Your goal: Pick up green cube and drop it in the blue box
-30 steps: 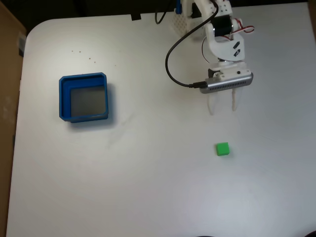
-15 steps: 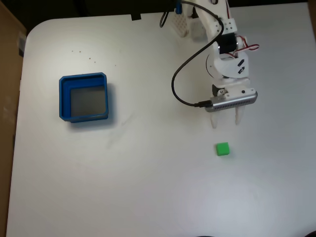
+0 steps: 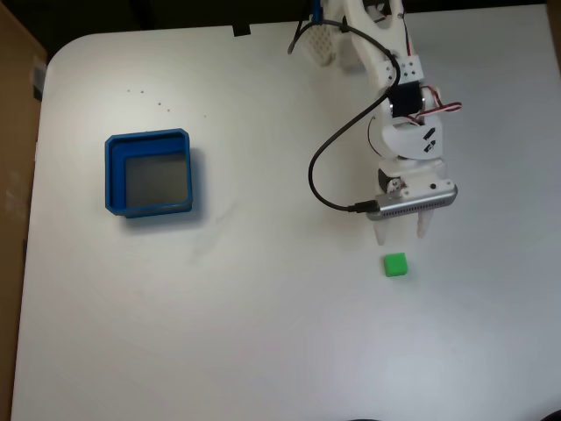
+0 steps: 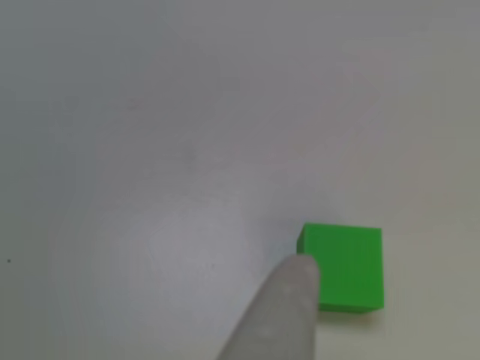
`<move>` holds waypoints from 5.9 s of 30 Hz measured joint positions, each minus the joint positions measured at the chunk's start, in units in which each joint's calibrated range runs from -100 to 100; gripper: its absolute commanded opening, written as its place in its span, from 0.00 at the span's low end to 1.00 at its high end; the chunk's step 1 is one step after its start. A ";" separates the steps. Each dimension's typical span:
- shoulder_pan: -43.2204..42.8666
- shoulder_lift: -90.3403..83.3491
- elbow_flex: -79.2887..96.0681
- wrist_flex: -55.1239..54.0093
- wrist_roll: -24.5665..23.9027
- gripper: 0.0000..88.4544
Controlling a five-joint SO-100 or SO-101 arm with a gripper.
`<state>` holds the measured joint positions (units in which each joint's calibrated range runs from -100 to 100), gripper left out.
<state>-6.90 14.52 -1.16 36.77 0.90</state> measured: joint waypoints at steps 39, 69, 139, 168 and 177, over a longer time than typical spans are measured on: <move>-0.07 27.63 -20.59 0.00 0.00 0.30; -0.07 27.63 -20.59 0.00 0.00 0.29; 14.30 -0.33 -20.59 18.82 0.29 0.01; 42.03 -0.33 -20.59 18.82 0.10 0.01; 46.51 -0.33 -20.59 18.82 0.10 0.01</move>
<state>39.62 14.19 -21.75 55.59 1.00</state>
